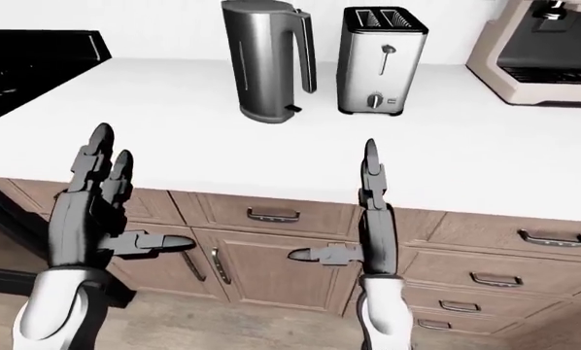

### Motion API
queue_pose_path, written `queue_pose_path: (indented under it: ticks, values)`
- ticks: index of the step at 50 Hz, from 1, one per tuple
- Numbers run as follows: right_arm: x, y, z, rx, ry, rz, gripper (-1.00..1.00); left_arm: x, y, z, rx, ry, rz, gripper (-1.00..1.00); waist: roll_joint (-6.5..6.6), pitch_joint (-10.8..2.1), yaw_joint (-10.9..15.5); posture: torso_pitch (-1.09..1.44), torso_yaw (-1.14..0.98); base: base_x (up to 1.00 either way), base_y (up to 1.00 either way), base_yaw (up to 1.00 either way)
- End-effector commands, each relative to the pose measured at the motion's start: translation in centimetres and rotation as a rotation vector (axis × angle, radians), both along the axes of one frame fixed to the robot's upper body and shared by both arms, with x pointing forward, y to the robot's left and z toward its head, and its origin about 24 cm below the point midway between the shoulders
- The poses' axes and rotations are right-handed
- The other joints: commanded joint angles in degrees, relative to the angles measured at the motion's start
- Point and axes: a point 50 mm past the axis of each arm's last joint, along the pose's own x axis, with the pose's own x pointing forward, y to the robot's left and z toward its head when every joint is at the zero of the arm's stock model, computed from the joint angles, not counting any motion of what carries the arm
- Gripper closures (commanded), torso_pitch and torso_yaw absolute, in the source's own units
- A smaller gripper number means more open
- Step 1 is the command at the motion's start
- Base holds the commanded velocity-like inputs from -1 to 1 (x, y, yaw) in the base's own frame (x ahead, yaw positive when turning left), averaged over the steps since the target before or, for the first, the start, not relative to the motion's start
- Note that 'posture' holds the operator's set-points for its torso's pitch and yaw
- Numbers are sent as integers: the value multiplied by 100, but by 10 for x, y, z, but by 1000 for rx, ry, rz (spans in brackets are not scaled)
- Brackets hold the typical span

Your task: Press down the lever to turn on the electric kettle.

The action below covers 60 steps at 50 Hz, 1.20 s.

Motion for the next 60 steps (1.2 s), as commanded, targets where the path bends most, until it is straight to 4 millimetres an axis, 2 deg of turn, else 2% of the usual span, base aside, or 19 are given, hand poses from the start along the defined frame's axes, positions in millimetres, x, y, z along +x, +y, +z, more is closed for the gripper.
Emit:
queue_pose_path:
  ticks: [1, 3, 4, 6, 12, 16, 17, 19, 25, 28, 37, 41, 42, 44, 50, 54, 55, 56, 60]
  values:
    - [-1, 3, 13, 0, -74, 15, -100, -3, 1, 11, 12, -64, 7, -100, 46, -66, 5, 0, 0, 10, 0, 0]
    - [-1, 3, 12, -1, -74, 16, -100, -3, 1, 11, 12, -64, 7, -100, 349, -136, 8, 0, 0, 11, 0, 0]
    - [-1, 3, 12, -1, -73, 17, -100, -3, 1, 10, 12, -64, 8, -100, 118, -121, 77, 0, 0, 11, 0, 0]
    - [-1, 4, 12, -1, -73, 17, -100, -3, 1, 10, 13, -64, 8, -100, 182, -104, 74, 0, 0, 12, 0, 0]
    - [-1, 4, 12, 0, -72, 18, -100, -2, 1, 10, 14, -63, 6, -100, -135, -99, 96, 0, 0, 11, 0, 0]
    - [-1, 4, 12, 1, -71, 18, -100, -1, 1, 11, 15, -63, 5, -100, -623, -159, 93, 0, 0, 11, 0, 0]
    - [-1, 4, 12, 1, -71, 18, -100, -2, 1, 12, 15, -63, 5, -100, -380, -143, 32, 0, 0, 11, 0, 0]
    - [-1, 4, 12, 1, -71, 18, -100, -1, 1, 13, 15, -64, 4, -100, -456, -130, 33, 0, 0, 11, 0, 0]
    - [0, 4, 12, 2, -70, 18, -100, -1, 1, 14, 17, -65, 4, -100, -122, -55, 19, 0, 0, 11, 0, 0]
    - [0, 4, 12, 3, -69, 18, -100, 0, 1, 15, 18, -66, 3, -100, 327, -178, 3, 0, 0, 10, 0, 0]
    - [0, 4, 12, 3, -68, 18, -100, 0, 1, 16, 18, -66, 2, -100, -104, -101, 92, 0, 0, 11, 0, 0]
    - [0, 4, 12, 2, -68, 18, -100, 0, 1, 17, 19, -67, 1, -100, -643, -208, 96, 0, 0, 11, 0, 0]
    - [0, 4, 12, 2, -68, 18, -100, 0, 1, 16, 19, -66, 1, -100, -412, -152, 46, 0, 0, 11, 0, 0]
    - [0, 4, 12, 2, -68, 18, -100, 0, 1, 16, 19, -66, 0, -100, -477, -134, 35, 0, 0, 11, 0, 0]
    - [0, 4, 12, 2, -69, 18, -100, -1, 1, 16, 19, -66, 2, -100, -165, -55, 22, 0, 0, 11, 0, 0]
    - [0, 4, 12, 2, -68, 18, -100, -1, 1, 16, 18, -66, 2, -100, 450, -207, 22, 0, 0, 11, 0, 0]
    - [0, 4, 12, 2, -68, 18, -100, -1, 2, 16, 18, -66, 3, -100, 130, -118, 88, 0, 0, 11, 0, 0]
    - [0, 4, 12, 2, -69, 18, -100, -1, 2, 16, 18, -66, 4, -100, 246, -105, 48, 0, 0, 11, 0, 0]
    - [0, 4, 12, 2, -69, 18, -100, -1, 1, 15, 18, -66, 6, -100, 71, -133, 77, 0, 0, 11, 0, 0]
